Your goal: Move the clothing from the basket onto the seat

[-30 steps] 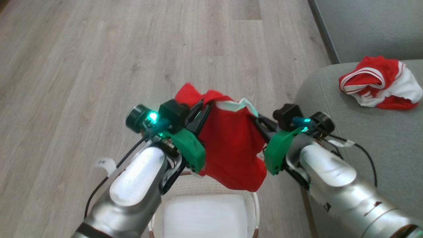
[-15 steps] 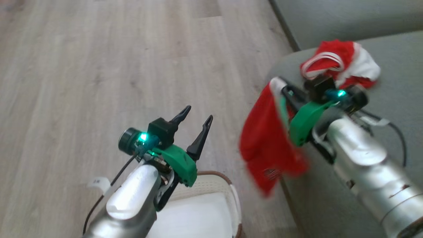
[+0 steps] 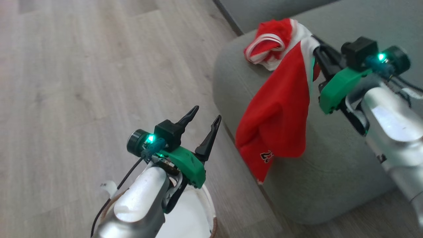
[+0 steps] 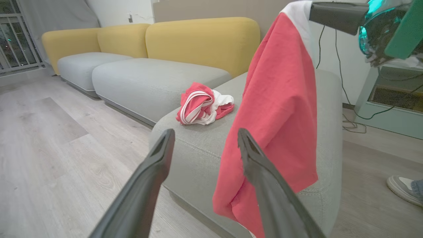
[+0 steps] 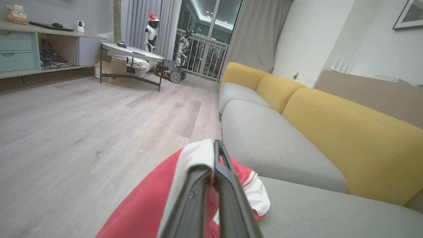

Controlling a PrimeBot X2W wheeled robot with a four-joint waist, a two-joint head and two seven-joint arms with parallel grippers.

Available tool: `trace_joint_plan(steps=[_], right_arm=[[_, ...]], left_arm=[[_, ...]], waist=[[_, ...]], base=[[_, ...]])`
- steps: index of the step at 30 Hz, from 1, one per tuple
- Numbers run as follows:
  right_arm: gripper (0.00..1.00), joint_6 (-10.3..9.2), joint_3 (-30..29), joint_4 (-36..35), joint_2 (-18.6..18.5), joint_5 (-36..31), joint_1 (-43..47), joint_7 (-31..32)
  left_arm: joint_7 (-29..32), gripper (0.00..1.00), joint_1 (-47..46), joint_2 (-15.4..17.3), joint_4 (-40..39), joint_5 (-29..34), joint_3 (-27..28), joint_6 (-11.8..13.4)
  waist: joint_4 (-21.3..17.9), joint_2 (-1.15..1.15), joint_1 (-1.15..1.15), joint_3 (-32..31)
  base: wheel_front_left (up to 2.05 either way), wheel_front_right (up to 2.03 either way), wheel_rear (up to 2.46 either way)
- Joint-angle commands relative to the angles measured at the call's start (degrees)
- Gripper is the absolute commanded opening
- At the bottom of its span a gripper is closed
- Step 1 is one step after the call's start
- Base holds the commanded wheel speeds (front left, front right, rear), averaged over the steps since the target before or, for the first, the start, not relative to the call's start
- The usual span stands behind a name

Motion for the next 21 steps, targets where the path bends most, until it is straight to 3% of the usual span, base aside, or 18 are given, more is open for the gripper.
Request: trace_joint_plan(steps=[1,10,21], right_arm=[[0.0,-0.02,0.21,-2.15,-0.39,0.41,-2.85,-0.04],[0.0,-0.02,-0.09,-3.17,-2.58,2.61,-7.13,1.25],[0.0,-0.02,-5.11,-0.19,-10.26,2.84,-21.46,4.18]], left_arm=[[-0.7,1.0,-1.8,0.37,-2.03,-0.09,2.38,0.48],[-0.71,1.0,-2.1,0.01,-3.85,1.21,3.05,0.64],[-0.72,1.0,-5.17,0.35,-7.06,4.55,3.34,1.36]], waist=[[-2.15,0.0,0.0,1.5],[-3.36,0.0,0.0,4.79],[2.71,0.0,0.0,13.84]], base=[[0.0,0.0,0.0],[0.0,0.0,0.0],[0.0,0.0,0.0]])
